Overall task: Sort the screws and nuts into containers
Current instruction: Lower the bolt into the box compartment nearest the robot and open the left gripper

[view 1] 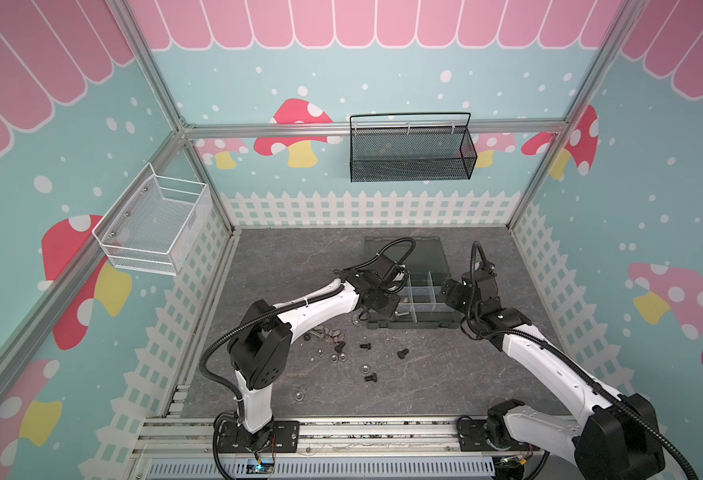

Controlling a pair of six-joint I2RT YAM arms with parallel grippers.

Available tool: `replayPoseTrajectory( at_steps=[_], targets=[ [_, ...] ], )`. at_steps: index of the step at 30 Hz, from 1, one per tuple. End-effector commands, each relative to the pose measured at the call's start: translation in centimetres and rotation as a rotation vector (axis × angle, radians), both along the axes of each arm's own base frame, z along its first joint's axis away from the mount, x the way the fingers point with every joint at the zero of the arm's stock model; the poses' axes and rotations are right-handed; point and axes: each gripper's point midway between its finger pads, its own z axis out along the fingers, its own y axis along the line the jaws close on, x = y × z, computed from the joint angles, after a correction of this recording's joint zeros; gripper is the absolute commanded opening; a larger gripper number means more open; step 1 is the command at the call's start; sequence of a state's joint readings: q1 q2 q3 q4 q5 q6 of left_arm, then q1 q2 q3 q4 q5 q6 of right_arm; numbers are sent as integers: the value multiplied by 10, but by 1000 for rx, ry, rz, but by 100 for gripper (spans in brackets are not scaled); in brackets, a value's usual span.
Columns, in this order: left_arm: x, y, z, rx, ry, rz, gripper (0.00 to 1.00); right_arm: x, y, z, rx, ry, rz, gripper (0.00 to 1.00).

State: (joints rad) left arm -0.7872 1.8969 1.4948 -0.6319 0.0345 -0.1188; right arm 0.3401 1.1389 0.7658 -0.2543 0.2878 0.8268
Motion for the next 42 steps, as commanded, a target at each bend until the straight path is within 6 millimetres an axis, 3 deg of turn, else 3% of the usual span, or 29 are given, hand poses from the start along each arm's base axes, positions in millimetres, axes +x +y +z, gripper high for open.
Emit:
replayPoseTrajectory(
  at_steps=[1,24,33,37,42],
  targets=[
    [-1,-8,-6,39,-31,-100,4,-3,-3,1,16,0,-20,97],
    [-4,-1,-52,161,-13,-177,11,1,5,-13,36,39,-2,97],
    [-4,-1,-48,151,-15,-168,34,2,5,-17,34,47,-2,97],
    [-3,-2,-41,137,-24,-155,36,2,5,-17,32,46,-3,97],
    [-1,-2,-16,96,-56,-126,37,4,4,-15,23,41,-3,97]
  ],
)
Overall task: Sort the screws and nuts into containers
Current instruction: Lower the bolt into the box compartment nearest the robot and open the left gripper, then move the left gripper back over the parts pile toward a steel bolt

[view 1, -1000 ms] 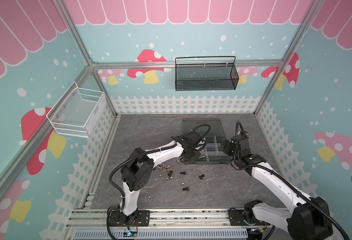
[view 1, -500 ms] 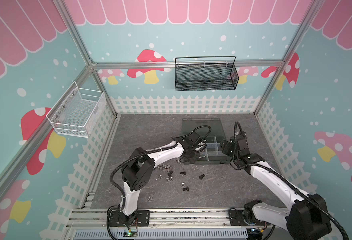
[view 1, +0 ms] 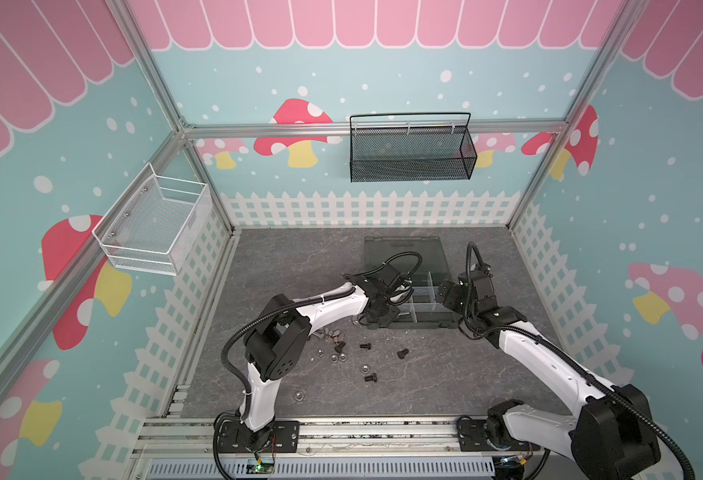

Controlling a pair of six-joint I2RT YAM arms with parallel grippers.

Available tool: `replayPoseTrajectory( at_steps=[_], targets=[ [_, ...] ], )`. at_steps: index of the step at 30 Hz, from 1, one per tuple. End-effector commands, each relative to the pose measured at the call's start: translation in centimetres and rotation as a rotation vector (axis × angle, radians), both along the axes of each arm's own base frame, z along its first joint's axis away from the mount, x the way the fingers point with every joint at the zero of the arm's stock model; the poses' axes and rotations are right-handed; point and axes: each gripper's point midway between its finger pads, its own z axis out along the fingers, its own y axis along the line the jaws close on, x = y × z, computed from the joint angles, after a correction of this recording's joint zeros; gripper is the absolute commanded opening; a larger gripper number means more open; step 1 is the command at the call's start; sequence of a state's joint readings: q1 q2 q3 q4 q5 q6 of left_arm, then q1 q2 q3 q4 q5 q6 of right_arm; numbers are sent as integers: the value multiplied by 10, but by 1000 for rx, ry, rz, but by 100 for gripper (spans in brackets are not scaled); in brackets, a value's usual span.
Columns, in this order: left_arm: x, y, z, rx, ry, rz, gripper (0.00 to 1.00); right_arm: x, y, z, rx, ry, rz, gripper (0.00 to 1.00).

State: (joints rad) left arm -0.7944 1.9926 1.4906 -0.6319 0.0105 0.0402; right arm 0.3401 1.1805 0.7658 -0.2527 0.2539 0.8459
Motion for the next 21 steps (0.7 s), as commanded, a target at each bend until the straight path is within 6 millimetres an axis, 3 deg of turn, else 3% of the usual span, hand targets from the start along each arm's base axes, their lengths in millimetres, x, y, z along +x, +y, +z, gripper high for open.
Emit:
replayPoseTrajectory(
  at_steps=[1,8,12,16,21],
  targets=[
    [2,-5,35,-54,-61,13,37,3,-2,1,-1,-7,-15,97],
    [5,9,79,-96,-135,107,43,5,-1,5,-8,-15,-5,97],
    [1,26,98,-106,-167,187,53,5,-1,5,-8,-13,-6,97],
    [-4,49,105,-98,-171,294,68,6,0,2,-9,-5,-3,97],
    [-10,95,101,-89,-127,519,87,6,1,-1,-9,5,0,97]
  ],
)
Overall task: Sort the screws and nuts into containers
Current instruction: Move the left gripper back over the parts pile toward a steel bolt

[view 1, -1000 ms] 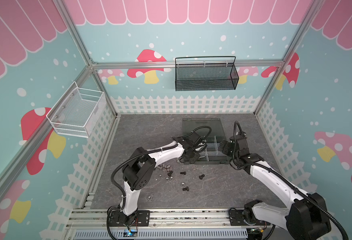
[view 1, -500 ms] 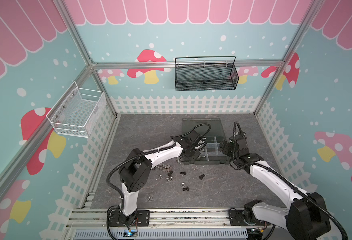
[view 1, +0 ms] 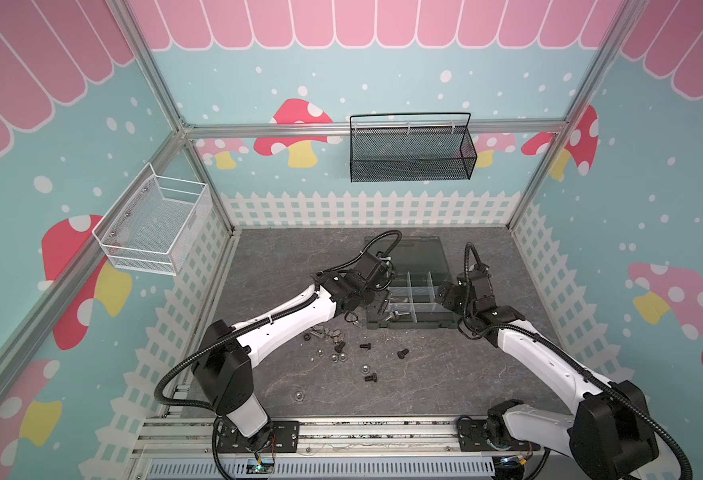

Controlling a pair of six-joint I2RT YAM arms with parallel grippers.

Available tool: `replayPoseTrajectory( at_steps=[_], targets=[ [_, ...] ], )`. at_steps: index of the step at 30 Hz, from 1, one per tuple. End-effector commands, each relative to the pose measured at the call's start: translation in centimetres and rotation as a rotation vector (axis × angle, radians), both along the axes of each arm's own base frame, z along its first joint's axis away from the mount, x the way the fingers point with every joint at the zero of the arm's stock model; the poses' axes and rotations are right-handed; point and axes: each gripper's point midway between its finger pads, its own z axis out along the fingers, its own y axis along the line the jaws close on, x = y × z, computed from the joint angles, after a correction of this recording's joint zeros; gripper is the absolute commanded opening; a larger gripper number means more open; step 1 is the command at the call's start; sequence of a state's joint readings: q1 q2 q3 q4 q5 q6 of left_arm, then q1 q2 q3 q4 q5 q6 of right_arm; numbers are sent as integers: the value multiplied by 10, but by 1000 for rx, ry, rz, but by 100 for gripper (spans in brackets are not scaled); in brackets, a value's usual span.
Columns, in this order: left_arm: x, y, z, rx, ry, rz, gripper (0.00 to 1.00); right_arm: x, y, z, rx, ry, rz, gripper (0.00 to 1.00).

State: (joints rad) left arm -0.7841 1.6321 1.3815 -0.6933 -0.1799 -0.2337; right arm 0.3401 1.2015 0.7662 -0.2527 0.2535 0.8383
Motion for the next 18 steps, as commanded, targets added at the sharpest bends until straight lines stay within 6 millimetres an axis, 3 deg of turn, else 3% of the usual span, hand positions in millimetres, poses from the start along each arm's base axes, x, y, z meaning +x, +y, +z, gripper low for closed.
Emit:
replayPoseTrajectory(
  at_steps=[1,3,11,18],
  targets=[
    [-6,46,-12,10,71,218,91,6,0,5,2,-13,-6,97],
    [-11,65,-17,-15,105,308,100,6,1,4,4,-10,-3,97],
    [-38,131,-46,-114,200,631,100,6,2,0,7,3,-1,97],
    [-56,163,-75,-170,262,832,82,7,4,-4,12,18,5,97]
  ],
)
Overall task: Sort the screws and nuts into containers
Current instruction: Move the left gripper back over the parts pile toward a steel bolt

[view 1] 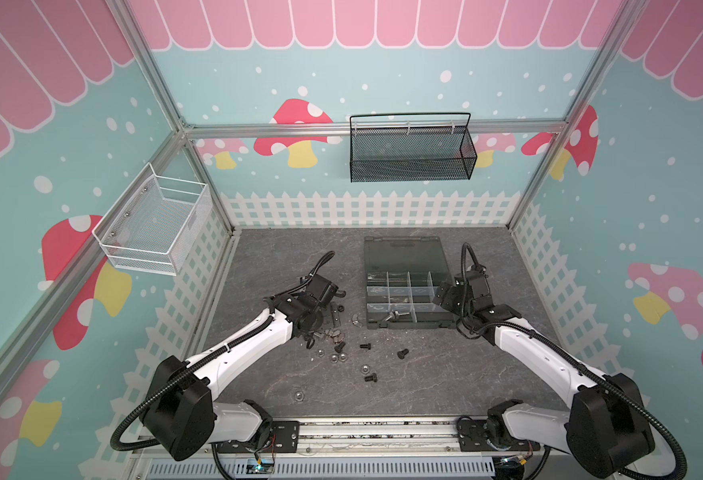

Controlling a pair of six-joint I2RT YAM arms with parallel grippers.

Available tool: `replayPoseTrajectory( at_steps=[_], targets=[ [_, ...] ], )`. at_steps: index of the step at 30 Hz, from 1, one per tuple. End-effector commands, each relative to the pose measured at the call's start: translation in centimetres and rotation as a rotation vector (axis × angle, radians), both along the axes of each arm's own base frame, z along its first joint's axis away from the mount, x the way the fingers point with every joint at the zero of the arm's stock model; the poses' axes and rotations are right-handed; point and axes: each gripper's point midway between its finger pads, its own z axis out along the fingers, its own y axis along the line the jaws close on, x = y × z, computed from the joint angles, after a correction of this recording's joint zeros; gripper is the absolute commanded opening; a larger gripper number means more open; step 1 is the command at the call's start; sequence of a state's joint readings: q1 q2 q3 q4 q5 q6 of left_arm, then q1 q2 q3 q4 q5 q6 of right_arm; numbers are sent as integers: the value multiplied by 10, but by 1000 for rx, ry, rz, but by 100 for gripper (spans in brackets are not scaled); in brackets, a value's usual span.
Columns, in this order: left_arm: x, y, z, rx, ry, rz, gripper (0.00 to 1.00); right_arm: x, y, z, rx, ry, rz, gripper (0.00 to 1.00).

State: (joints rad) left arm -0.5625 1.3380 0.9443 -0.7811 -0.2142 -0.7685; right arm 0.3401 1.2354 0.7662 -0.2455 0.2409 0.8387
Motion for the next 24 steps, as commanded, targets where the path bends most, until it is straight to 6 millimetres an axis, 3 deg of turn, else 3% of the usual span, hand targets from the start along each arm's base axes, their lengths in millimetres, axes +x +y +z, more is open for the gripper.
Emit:
replayPoseTrajectory(
  at_steps=[1,7,24],
  targets=[
    [-5,13,-10,-63,16,172,79,5,2,5,12,-9,-3,97],
    [-7,24,-28,-142,7,315,62,5,2,6,13,-8,0,97],
    [4,17,-57,-212,55,374,47,6,3,3,10,-1,0,97]
  ],
)
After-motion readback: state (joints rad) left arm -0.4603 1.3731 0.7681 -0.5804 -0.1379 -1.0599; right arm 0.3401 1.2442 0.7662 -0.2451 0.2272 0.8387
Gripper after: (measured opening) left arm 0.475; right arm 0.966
